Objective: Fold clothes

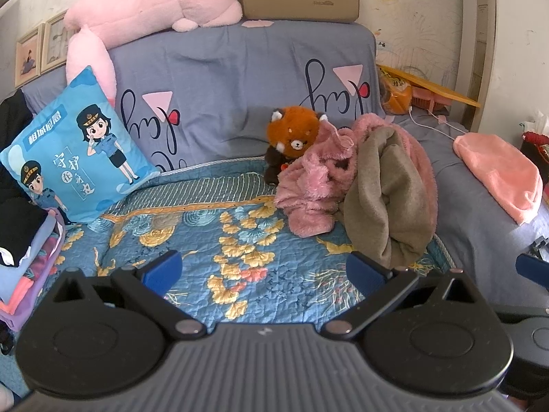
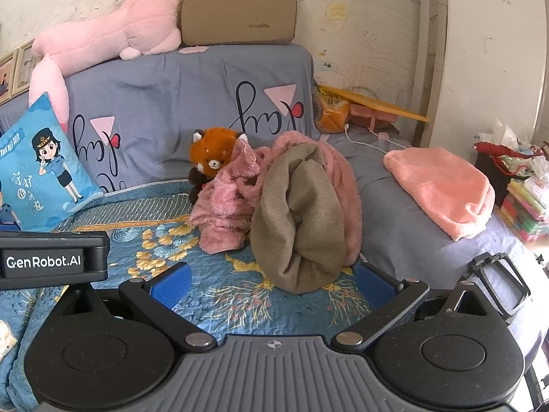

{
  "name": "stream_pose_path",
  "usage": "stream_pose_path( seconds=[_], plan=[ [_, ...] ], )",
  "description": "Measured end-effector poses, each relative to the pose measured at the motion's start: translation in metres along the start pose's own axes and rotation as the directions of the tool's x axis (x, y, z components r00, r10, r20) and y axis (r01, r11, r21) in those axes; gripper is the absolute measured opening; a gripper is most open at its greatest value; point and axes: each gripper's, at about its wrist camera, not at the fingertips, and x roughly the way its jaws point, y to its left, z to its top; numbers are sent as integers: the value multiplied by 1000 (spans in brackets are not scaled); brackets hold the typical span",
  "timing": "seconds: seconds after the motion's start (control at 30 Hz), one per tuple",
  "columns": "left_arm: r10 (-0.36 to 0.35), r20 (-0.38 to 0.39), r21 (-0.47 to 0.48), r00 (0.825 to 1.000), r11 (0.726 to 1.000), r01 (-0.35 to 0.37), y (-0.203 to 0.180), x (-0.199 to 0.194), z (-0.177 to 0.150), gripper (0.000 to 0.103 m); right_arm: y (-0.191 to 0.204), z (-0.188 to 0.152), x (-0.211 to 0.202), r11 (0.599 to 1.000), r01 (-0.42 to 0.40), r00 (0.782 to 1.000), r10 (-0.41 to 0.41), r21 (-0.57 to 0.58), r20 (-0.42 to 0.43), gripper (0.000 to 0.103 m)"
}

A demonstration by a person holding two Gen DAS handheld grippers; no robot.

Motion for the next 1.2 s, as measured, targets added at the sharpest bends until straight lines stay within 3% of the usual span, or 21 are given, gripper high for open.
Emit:
stream_pose_path(
  seconds=[0.83,1.07,1.2],
  plan=[
    [12,-23,-4,1000,1000,-13,2,12,-6,103,-2,-6,14,1000,-2,999,2,6,-35,103],
    [-7,-14,-38,1000,999,6,9,25,-10,103,-9,-17,39,1000,14,996,-12,26,-90,103],
    [18,-20,-43,1000,999,-19,12,38,-13,103,-17,-26,62,998,39,992,-33,50,-119,103]
  ],
)
